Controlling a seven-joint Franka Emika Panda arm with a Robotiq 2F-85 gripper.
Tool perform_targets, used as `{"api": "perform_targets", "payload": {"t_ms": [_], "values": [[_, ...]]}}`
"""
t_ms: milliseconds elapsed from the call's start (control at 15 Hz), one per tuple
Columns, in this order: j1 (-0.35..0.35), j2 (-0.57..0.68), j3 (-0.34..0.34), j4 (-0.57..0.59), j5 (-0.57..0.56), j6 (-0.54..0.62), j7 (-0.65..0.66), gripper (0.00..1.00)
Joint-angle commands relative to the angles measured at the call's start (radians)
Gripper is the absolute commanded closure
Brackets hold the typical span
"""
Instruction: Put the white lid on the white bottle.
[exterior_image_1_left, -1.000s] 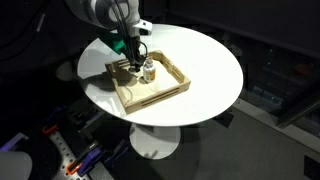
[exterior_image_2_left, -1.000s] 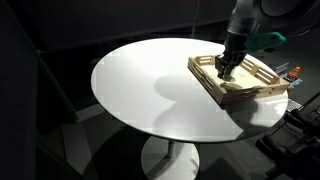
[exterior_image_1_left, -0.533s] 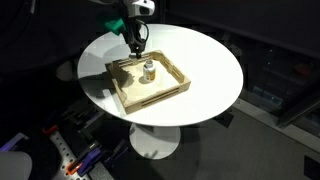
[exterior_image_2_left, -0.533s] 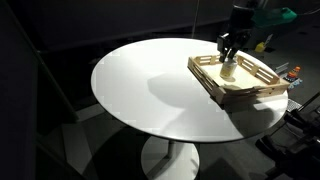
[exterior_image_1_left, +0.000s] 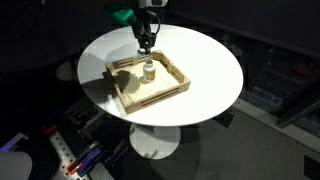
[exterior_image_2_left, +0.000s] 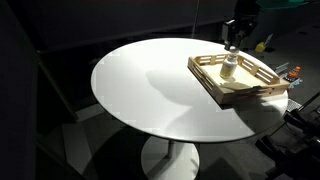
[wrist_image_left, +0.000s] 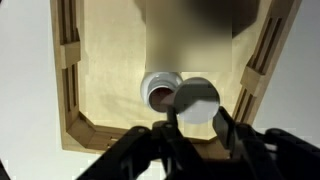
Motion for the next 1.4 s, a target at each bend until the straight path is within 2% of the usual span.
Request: {"api": "perform_targets", "payload": {"t_ms": [0,400,1333], "values": [[-0.029,0.022,-0.009,0.048,-0.021,-0.040,0.020,0.84],[-0.055,0.056,-0.016,0.068,-0.010,-0.024,0.010,0.84],[-0.063,0.100,-0.001,0.091,0.034,-0.038,-0.023,0.84]]}}
